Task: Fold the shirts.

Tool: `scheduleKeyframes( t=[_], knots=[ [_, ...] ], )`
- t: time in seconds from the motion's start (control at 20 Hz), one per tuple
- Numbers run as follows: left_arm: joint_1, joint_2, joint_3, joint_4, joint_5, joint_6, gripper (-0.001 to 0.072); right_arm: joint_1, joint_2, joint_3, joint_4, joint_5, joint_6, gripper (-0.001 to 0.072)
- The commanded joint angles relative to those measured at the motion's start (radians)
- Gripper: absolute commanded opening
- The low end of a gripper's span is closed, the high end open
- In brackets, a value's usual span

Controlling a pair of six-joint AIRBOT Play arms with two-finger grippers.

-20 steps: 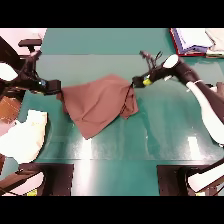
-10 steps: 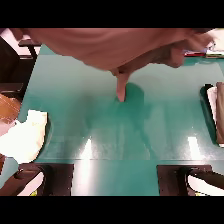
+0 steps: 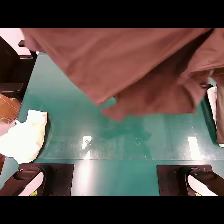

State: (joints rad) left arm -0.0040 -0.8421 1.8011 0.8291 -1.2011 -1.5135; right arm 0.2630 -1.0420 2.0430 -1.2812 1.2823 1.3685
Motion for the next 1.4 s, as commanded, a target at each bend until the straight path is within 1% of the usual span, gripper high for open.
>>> scheduleKeyframes(
  t=[0.0, 0.1, 0.2, 0.3, 0.4, 0.5, 0.6, 0.7, 0.85, 0.95, 1.05, 1.1, 1.15, 1.2, 1.25, 1.3, 1.35],
  knots=[
    [0.001, -0.006, -0.124, 0.009, -0.085, 0.002, 0.0026, 0.000, -0.095, 0.002, 0.013, 0.060, 0.049, 0.0017],
    [0.001, -0.010, -0.296, 0.046, -0.138, 0.002, 0.0026, 0.005, -0.229, -0.003, 0.087, 0.192, 0.056, 0.0017],
    [0.001, -0.018, -0.497, 0.072, -0.150, 0.003, 0.0026, 0.032, -0.335, -0.077, 0.110, 0.270, 0.056, 0.0017],
    [0.001, -0.020, -0.699, 0.122, -0.098, 0.006, 0.0026, 0.072, -0.419, -0.204, 0.110, 0.260, 0.056, 0.0017],
    [0.001, -0.020, -0.870, 0.192, 0.011, 0.018, 0.0027, 0.105, -0.487, -0.309, 0.110, 0.209, 0.055, 0.0017],
    [0.001, -0.020, -0.983, 0.220, 0.117, 0.029, 0.0027, 0.129, -0.533, -0.377, 0.111, 0.139, 0.055, 0.0018],
    [0.001, -0.021, -1.028, 0.245, 0.217, 0.029, 0.0027, 0.149, -0.560, -0.409, 0.111, 0.071, 0.055, 0.0018],
    [0.001, -0.020, -1.028, 0.252, 0.317, 0.029, 0.0027, 0.156, -0.574, -0.410, 0.119, 0.024, 0.056, 0.0018],
    [0.001, -0.029, -0.987, 0.256, 0.470, 0.028, 0.0027, 0.139, -0.575, -0.399, 0.185, -0.080, 0.056, 0.0019],
    [0.001, -0.071, -0.926, 0.263, 0.511, 0.028, 0.0027, 0.121, -0.592, -0.352, 0.219, -0.106, 0.056, 0.0019],
    [0.001, -0.126, -0.871, 0.264, 0.525, 0.028, 0.0028, 0.111, -0.597, -0.303, 0.215, -0.132, 0.056, 0.0020],
    [0.001, -0.153, -0.849, 0.264, 0.532, 0.028, 0.0051, 0.111, -0.598, -0.283, 0.215, -0.144, 0.056, 0.0039],
    [0.001, -0.179, -0.832, 0.263, 0.541, 0.027, 0.0277, 0.105, -0.597, -0.266, 0.216, -0.150, 0.056, 0.0228],
    [0.001, -0.196, -0.812, 0.264, 0.537, 0.021, 0.0467, 0.096, -0.597, -0.249, 0.216, -0.139, 0.056, 0.0398],
    [0.001, -0.203, -0.800, 0.264, 0.534, 0.021, 0.0488, 0.085, -0.597, -0.230, 0.216, -0.112, 0.056, 0.0394],
    [0.001, -0.202, -0.788, 0.262, 0.524, 0.019, 0.0488, 0.071, -0.597, -0.216, 0.217, -0.078, 0.056, 0.0389],
    [0.001, -0.202, -0.772, 0.260, 0.483, 0.010, 0.0488, 0.050, -0.589, -0.212, 0.216, -0.037, 0.055, 0.0389]
  ],
)
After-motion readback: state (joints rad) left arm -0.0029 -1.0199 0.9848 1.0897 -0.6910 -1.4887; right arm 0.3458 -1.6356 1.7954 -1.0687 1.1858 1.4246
